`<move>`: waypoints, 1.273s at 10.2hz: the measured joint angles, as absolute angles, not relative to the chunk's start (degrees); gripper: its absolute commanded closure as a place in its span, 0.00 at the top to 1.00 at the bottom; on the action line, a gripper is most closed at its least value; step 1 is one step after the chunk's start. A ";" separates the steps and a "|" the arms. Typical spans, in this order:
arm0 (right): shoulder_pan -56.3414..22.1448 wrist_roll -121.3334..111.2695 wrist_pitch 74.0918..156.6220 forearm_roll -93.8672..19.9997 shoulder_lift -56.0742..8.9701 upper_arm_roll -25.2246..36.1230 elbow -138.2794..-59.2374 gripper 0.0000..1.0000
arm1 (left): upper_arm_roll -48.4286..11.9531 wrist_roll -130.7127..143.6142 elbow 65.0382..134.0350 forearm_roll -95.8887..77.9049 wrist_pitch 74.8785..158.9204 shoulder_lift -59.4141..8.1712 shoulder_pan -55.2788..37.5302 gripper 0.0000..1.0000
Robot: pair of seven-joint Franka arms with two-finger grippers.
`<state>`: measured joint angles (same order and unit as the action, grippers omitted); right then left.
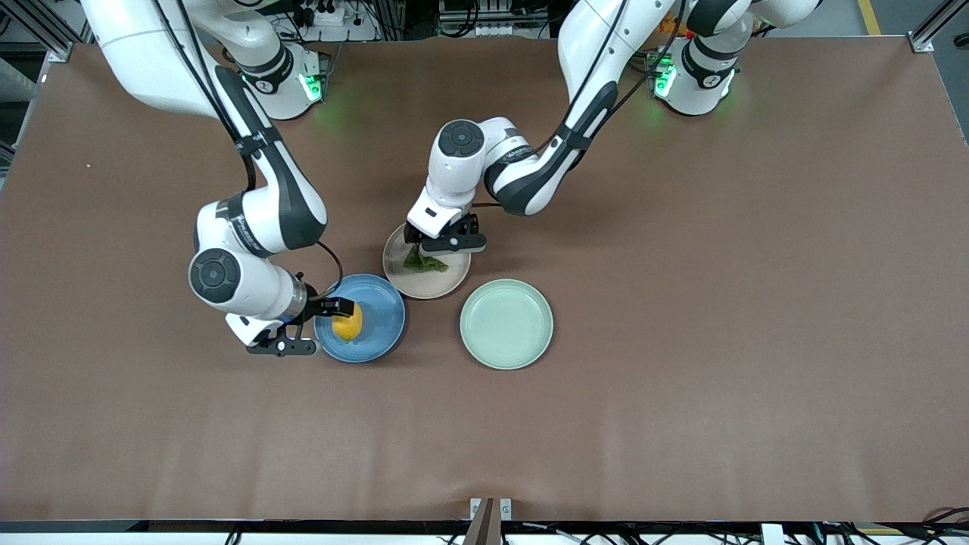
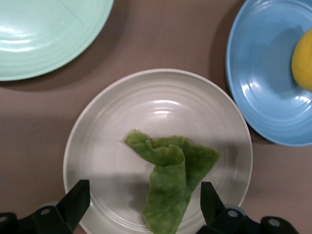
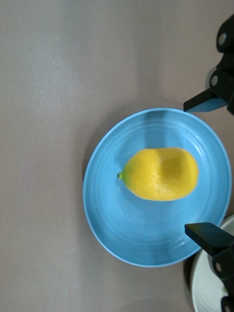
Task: Pick lemon and lettuce from blue and beige plates
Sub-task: 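Lower the left gripper onto the lettuce while the right gripper lowers onto the lemon, then close the left gripper on the lettuce while the right gripper closes on the lemon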
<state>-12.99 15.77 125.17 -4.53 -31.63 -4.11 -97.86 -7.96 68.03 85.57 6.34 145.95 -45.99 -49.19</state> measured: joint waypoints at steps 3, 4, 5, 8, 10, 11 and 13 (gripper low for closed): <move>-14.19 15.77 128.93 -4.53 -34.51 -4.12 -97.96 1.00 | -4.28 68.15 85.51 6.61 149.99 -48.07 -52.71 1.00; -14.46 15.77 129.64 -4.53 -35.03 -4.11 -97.97 1.00 | -3.59 68.17 85.50 6.61 151.48 -48.91 -53.42 1.00; -14.62 15.77 130.23 -4.53 -35.45 -4.10 -97.98 1.00 | -2.92 68.18 85.44 6.62 152.90 -49.51 -53.91 1.00; -14.75 15.76 131.82 -4.52 -36.72 -4.10 -98.00 1.00 | -1.54 68.18 84.93 6.62 155.45 -49.84 -54.36 1.00; -14.75 15.75 131.95 -4.50 -37.01 -4.10 -98.00 1.00 | -1.42 68.18 84.59 6.62 155.87 -50.19 -54.45 1.00; -14.75 15.75 131.96 -4.50 -37.11 -4.10 -98.00 1.00 | -1.33 68.18 84.29 6.62 156.24 -50.51 -54.56 1.00; -14.75 15.70 132.81 -4.46 -37.35 -4.10 -98.34 0.96 | -1.07 68.18 83.92 6.62 156.86 -50.95 -54.63 1.00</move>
<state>-14.75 15.70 132.81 -4.46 -37.35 -4.10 -98.34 -1.07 68.18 83.92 6.62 156.86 -50.95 -54.63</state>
